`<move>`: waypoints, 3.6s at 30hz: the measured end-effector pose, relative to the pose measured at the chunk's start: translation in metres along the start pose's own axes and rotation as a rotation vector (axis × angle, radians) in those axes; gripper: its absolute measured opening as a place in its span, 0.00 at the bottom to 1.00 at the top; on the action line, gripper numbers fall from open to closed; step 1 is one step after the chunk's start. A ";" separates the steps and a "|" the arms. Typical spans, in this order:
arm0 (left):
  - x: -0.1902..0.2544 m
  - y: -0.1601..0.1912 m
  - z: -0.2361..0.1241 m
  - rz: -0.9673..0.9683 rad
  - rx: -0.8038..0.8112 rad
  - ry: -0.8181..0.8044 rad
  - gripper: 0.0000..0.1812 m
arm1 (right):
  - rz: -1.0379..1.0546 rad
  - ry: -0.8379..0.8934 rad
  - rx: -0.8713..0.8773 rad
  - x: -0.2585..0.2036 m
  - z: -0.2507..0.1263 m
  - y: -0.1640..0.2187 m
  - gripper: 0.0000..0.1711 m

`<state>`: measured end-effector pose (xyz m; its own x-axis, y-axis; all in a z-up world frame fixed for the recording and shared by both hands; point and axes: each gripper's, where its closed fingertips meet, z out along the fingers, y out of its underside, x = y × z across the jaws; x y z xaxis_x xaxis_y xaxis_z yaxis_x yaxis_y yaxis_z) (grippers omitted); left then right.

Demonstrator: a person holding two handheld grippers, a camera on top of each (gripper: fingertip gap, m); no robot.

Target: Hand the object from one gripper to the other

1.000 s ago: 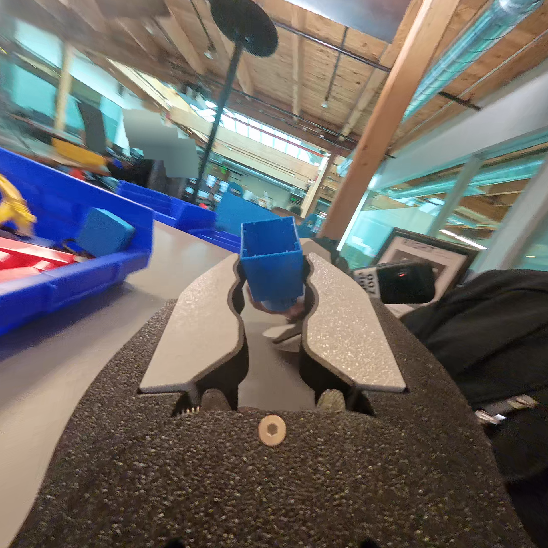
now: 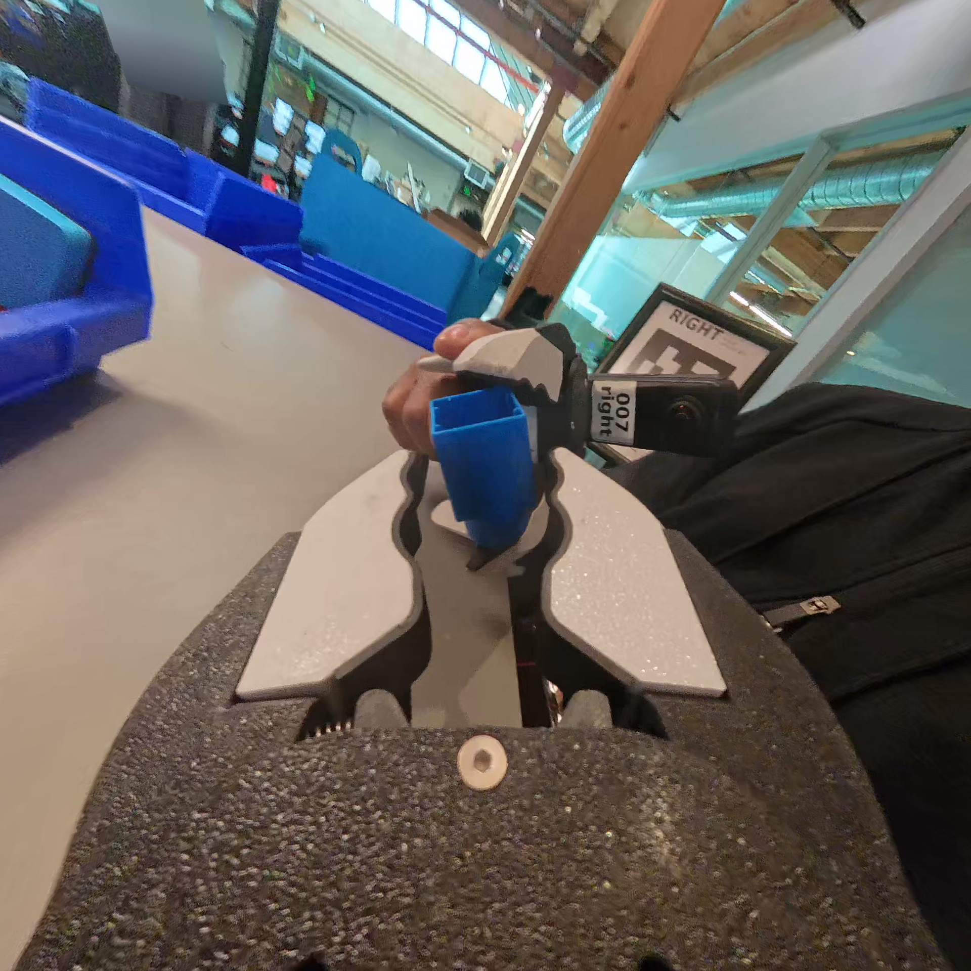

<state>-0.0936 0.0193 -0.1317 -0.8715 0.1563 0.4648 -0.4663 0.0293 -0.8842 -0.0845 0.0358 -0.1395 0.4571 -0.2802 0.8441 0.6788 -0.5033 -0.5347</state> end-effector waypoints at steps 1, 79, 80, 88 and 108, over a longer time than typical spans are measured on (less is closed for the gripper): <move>-0.002 -0.005 -0.003 0.031 0.033 -0.024 0.27 | 0.035 0.013 0.006 0.005 -0.001 -0.001 0.42; 0.013 -0.049 0.011 0.186 0.425 -0.068 0.40 | 1.321 -0.238 0.556 0.062 -0.023 -0.033 0.21; 0.013 -0.049 0.011 0.192 0.422 -0.069 0.39 | 1.313 -0.236 0.548 0.061 -0.022 -0.033 0.21; 0.011 -0.040 0.017 0.213 0.361 -0.088 0.29 | 1.231 -0.173 0.488 0.056 -0.016 -0.031 0.21; 0.009 -0.049 0.003 0.281 0.435 -0.140 0.19 | 1.192 -0.019 0.390 0.066 -0.013 -0.010 0.23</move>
<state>-0.0786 0.0158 -0.0838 -0.9699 -0.0347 0.2410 -0.2059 -0.4115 -0.8878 -0.0689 0.0120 -0.0782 0.9088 -0.3807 -0.1708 -0.0386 0.3309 -0.9429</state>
